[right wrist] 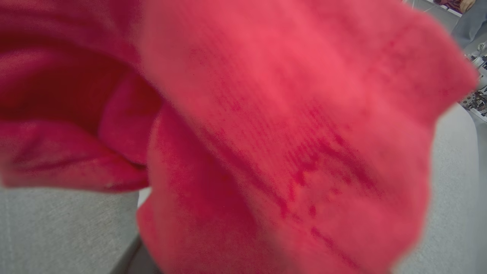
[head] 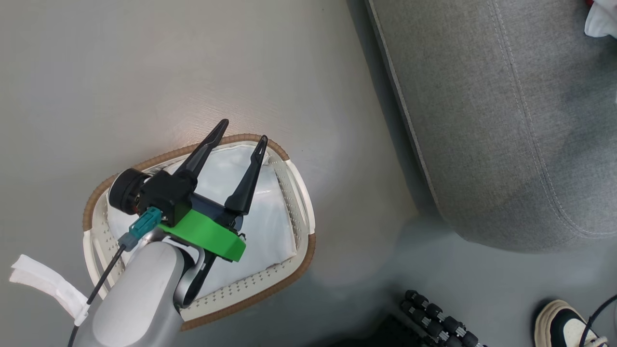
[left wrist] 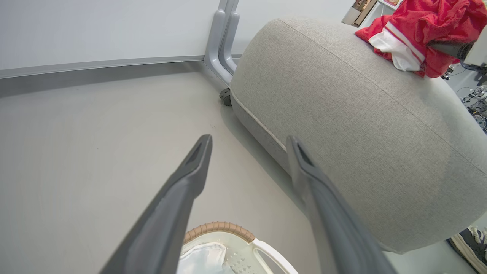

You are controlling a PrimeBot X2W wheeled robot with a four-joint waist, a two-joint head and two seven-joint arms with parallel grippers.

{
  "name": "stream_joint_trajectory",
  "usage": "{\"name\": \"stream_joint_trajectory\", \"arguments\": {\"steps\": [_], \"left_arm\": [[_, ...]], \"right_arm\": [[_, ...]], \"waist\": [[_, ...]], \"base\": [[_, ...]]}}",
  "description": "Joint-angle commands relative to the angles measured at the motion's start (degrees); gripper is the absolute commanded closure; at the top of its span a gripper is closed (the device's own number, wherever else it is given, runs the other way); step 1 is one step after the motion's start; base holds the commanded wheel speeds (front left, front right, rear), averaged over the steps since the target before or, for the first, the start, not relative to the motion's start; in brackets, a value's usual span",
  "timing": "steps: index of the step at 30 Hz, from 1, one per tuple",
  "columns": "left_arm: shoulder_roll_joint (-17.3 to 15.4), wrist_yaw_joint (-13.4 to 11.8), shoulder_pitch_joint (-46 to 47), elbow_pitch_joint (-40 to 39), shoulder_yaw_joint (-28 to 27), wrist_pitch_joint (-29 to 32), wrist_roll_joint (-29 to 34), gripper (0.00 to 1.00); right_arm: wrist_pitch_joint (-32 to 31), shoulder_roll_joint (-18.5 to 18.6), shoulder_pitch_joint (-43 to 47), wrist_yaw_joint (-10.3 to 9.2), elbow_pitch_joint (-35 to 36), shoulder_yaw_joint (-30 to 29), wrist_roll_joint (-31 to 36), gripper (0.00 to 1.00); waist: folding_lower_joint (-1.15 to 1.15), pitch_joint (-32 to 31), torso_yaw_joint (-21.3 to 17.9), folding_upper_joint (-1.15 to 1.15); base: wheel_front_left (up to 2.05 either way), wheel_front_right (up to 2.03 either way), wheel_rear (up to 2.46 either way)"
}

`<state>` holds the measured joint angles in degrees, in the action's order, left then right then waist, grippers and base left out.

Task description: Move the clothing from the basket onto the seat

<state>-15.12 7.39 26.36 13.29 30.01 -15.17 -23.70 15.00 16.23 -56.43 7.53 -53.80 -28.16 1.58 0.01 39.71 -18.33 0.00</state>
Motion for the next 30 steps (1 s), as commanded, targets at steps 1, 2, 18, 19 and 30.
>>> {"name": "stream_joint_trajectory", "arguments": {"steps": [1, 2, 18, 19, 30], "left_arm": [[0.4, 0.2, 0.0, -0.1, -0.3, 0.0, 0.1, 0.0], [0.6, 0.2, 0.1, 0.0, -0.6, 0.0, 0.2, 0.0], [4.6, 0.2, -3.1, 4.0, -8.2, 0.0, 1.2, 0.0], [4.8, 0.2, -3.6, 4.5, -9.0, 0.0, 1.2, 0.0], [8.3, 0.2, -7.2, 8.6, -18.4, 0.0, 3.7, 0.0]], "right_arm": [[0.2, -0.5, 2.0, -0.08, 1.6, 0.1, 0.8, 0.0], [0.3, -1.0, 2.9, -0.08, 2.8, -0.2, 0.7, 0.0], [0.3, -6.3, 24.1, -0.08, 20.4, 3.8, -1.3, 0.0], [0.3, -6.9, 25.2, -0.08, 21.7, 4.6, -1.7, 0.0], [0.3, -10.9, 32.0, -0.08, 29.0, 16.6, -5.4, 0.0]], "waist": [[-0.01, -0.6, 0.3, 0.0], [-0.01, -0.9, 0.4, 0.0], [-0.01, -11.2, 4.7, 0.0], [-0.01, -12.2, 5.2, 0.0], [-0.01, -20.4, 11.4, 0.0]], "base": [[0.0, 0.0, 0.0], [0.0, 0.0, 0.0], [0.0, 0.0, 0.0], [0.0, 0.0, 0.0], [0.0, 0.0, 0.0]]}}
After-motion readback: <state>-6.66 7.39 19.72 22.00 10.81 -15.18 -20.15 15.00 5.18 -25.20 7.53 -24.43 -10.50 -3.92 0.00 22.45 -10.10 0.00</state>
